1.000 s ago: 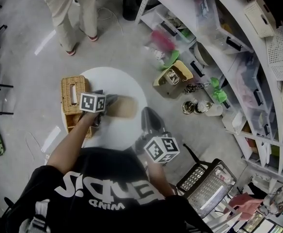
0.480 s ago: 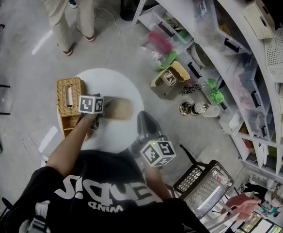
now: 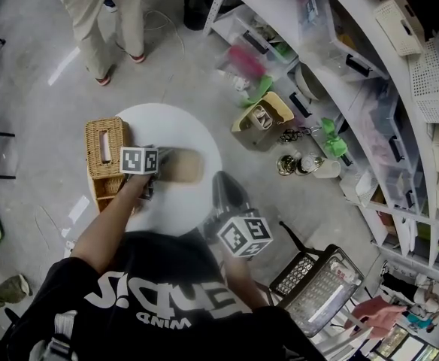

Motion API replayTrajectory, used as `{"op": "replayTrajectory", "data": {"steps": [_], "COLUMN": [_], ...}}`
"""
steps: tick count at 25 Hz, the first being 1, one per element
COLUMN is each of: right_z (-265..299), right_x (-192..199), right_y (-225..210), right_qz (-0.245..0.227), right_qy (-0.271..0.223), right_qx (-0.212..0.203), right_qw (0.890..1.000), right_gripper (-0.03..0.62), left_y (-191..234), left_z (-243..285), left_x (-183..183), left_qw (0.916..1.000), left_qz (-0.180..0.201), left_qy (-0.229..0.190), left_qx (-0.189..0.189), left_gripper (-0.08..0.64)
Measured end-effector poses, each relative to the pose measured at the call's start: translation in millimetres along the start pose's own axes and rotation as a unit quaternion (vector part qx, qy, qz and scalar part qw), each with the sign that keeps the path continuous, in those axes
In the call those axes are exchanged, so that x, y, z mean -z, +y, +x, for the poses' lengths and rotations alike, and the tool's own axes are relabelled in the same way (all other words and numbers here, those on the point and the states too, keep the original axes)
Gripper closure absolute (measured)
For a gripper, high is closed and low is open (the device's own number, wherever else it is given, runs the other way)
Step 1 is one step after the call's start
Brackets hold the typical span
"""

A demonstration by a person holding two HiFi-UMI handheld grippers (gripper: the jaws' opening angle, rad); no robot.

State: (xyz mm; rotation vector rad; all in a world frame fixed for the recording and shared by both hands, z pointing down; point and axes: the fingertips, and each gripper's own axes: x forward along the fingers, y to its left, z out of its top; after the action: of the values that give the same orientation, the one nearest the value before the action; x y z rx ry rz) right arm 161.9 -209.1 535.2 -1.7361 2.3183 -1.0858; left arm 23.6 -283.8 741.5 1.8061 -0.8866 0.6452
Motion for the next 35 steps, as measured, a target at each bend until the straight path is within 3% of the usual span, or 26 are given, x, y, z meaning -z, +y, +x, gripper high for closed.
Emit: {"op": "replayTrajectory", "data": {"steps": [8,26,31,35], "right_z": [0,-12,-17,-18], "right_x": [5,11,13,14], "right_y": [6,31,31,30], "right_qz": [-0.003,-0.02,-0.02,-0.021], "right_qy": [0.001,0.008,0.009,0.01], "right_qx": [-0.006,-0.019,-0.019,-0.018], "right_qw": [1.0,1.0,1.0,1.0], "right_gripper": [0.592,0.592,0.592,0.592], "left_y": [-1,-6,-5,-14], "left_z": [-10,-42,-40,-28], "left_x": [4,2,5,16], "left_qw": [0.9998,0.9933,0.9925,0.9941], "left_qz": [0.002,0.06,0.063,0.084], "left_qy": [-0.01,-0.074,-0.077,-0.043], "left_qx": [-0.016,-0.065,-0.072,-0.053], "left_gripper": [0.304,0.334,0.342,0.341]}}
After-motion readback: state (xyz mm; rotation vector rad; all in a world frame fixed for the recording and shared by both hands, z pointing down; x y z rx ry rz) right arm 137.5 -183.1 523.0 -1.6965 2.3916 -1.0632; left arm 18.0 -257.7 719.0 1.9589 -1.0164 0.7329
